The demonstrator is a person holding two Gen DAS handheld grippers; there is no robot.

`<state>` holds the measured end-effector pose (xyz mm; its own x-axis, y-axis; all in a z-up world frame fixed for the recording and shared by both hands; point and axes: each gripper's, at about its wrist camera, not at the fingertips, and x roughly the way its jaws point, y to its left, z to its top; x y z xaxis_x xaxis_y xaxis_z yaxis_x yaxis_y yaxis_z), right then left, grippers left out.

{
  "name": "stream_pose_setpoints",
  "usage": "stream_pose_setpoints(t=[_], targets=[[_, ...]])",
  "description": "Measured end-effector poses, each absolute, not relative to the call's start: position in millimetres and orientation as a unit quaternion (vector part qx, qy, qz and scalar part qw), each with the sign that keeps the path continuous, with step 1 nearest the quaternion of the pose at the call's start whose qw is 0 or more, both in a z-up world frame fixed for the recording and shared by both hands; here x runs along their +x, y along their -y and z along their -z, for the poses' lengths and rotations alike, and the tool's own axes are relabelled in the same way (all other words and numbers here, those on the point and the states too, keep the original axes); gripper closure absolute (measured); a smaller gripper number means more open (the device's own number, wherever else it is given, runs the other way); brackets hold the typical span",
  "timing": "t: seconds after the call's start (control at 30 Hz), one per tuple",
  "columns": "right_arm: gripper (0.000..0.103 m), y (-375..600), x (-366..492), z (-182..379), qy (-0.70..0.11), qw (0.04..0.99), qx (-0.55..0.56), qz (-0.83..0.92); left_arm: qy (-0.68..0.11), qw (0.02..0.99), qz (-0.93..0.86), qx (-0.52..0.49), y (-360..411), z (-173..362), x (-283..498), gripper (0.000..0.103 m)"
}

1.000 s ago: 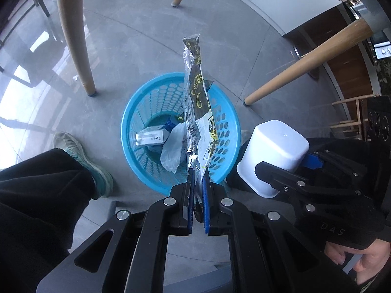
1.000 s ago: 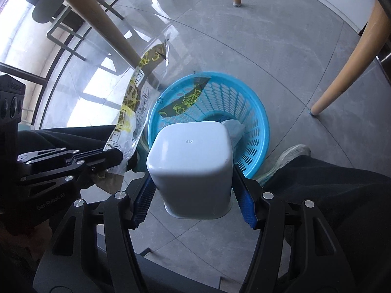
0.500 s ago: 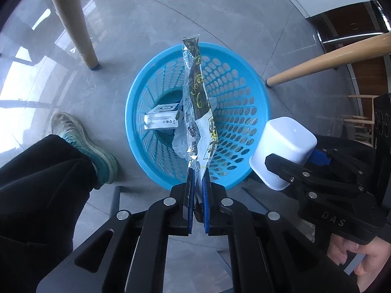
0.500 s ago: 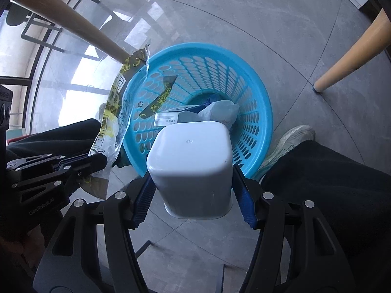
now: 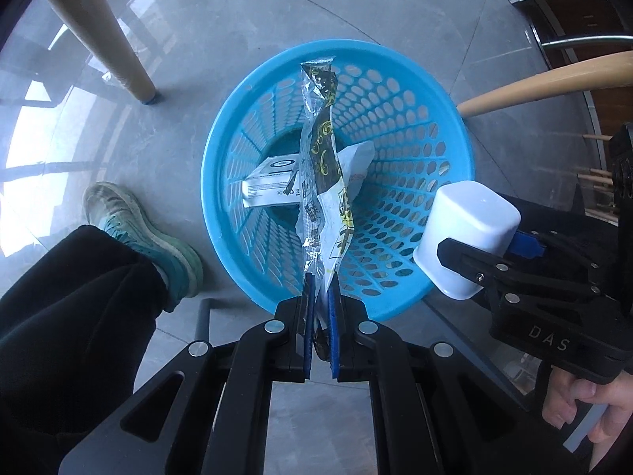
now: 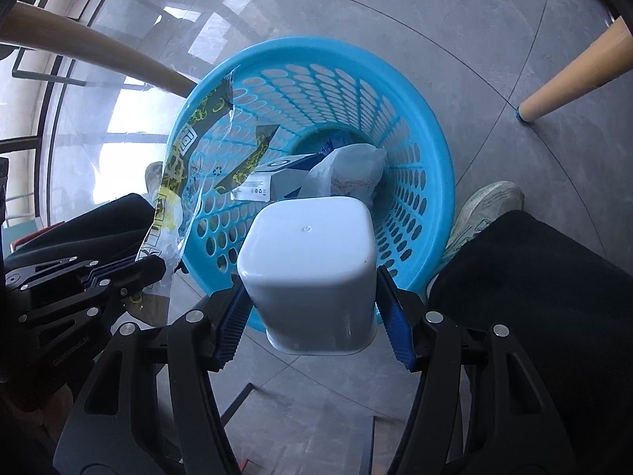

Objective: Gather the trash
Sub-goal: 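Open both tools to drop the wrapper and cup into the wastebasket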

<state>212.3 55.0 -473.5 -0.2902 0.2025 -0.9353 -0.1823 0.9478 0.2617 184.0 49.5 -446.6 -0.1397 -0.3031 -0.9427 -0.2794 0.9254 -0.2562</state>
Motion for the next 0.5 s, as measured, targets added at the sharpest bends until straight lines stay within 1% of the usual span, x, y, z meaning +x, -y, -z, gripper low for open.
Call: stream_pose_setpoints(t=[0.07,0.1,0.13,0.17,0.2,0.27,0.5], targets=[[0.045,-55.9,212.7,473.3,-0.785,0.599,0.004,-0.160,-0.751,0.630,0.014,-0.196,-48.6,445.3,184.9,0.095],[0.044,-55.4,212.7,472.2,-0.783,0.601,0.003,-0.157,-0.750,0.631,0.013,-0.196,-48.6,444.1,185.3,0.088],[0.044,-53.0,213.0,470.2,-0.782,0.604,0.007,-0.154,-0.750,0.632,0.009,-0.194,-49.0,444.6,185.8,0.072],[0.040,-51.2,213.9,470.0,-0.782,0.604,0.014,-0.152,-0.749,0.634,0.003,-0.192,-50.5,445.0,185.9,0.067],[0.038,-50.0,214.1,470.3,-0.783,0.604,0.020,-0.150,-0.748,0.636,-0.006,-0.191,-52.4,445.2,185.8,0.064],[0.036,-48.3,213.6,471.3,-0.784,0.603,0.022,-0.148,-0.746,0.635,-0.015,-0.200,-57.9,445.3,185.1,0.064],[0.036,-47.8,209.8,466.2,-0.781,0.608,0.013,-0.142,-0.733,0.646,-0.028,-0.212,-67.6,435.6,182.4,0.064]])
